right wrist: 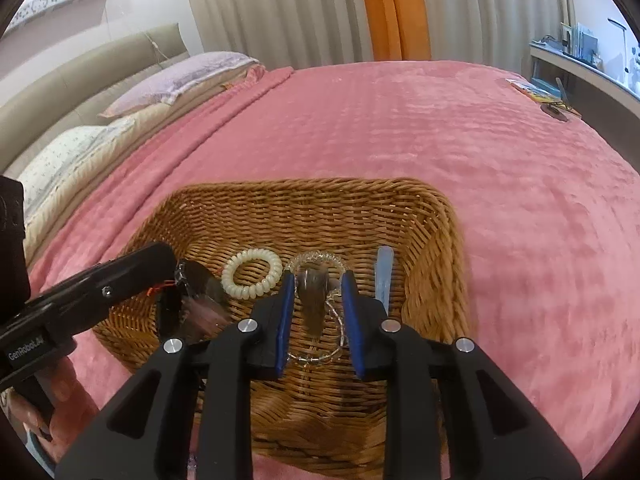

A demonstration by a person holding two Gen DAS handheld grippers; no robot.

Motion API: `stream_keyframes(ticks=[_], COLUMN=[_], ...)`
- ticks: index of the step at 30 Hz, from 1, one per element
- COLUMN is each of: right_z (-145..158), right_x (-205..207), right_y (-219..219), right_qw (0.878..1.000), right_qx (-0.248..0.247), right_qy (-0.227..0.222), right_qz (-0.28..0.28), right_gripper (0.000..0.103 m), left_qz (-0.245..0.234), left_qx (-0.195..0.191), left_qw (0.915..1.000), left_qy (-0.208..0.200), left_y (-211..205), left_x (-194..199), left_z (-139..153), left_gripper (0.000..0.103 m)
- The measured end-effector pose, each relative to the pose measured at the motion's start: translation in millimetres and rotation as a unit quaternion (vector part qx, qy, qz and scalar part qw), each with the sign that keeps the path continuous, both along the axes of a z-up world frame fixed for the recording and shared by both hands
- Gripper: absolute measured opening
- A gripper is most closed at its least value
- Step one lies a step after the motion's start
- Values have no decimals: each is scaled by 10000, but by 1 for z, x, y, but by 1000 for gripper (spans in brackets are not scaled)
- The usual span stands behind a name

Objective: Organize jewelry
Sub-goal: 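Carry the silver hair clip into the wicker basket and open the right tool, then grasp the square earring with the right tool while the left tool grasps the keychains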

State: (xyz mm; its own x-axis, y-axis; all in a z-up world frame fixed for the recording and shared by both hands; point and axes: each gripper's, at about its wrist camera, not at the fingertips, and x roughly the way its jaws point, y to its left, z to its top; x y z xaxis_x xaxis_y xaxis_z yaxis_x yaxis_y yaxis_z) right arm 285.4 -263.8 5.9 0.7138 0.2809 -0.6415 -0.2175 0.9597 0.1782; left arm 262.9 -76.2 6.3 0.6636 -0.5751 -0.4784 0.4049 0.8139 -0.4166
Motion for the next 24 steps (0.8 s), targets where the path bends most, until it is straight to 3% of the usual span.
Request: stream_keyframes(ticks=[9, 13, 16, 24], right_z=[12, 21, 28, 20], right_x=[-17, -40, -67, -147], right_y=[-19, -21, -20, -10], right_qw=[9991, 9986, 9981, 9983], right_qx=[235, 280, 216, -143], right_qy=[-246, -387, -539, -558], right_qz=[-247, -245, -204, 50], right_gripper=[25, 34, 43, 43], left_qz=[105, 24, -42, -25], left_qx=[-299, -278, -231, 242], left_qw=[9993, 9990, 9989, 9985], left_qy=[-218, -347, -413, -499], left_y=[15, 15, 13, 5], left_x=[-30, -57, -81, -152], left_z=[16, 25, 28, 17], left_gripper=[44, 45, 46, 47])
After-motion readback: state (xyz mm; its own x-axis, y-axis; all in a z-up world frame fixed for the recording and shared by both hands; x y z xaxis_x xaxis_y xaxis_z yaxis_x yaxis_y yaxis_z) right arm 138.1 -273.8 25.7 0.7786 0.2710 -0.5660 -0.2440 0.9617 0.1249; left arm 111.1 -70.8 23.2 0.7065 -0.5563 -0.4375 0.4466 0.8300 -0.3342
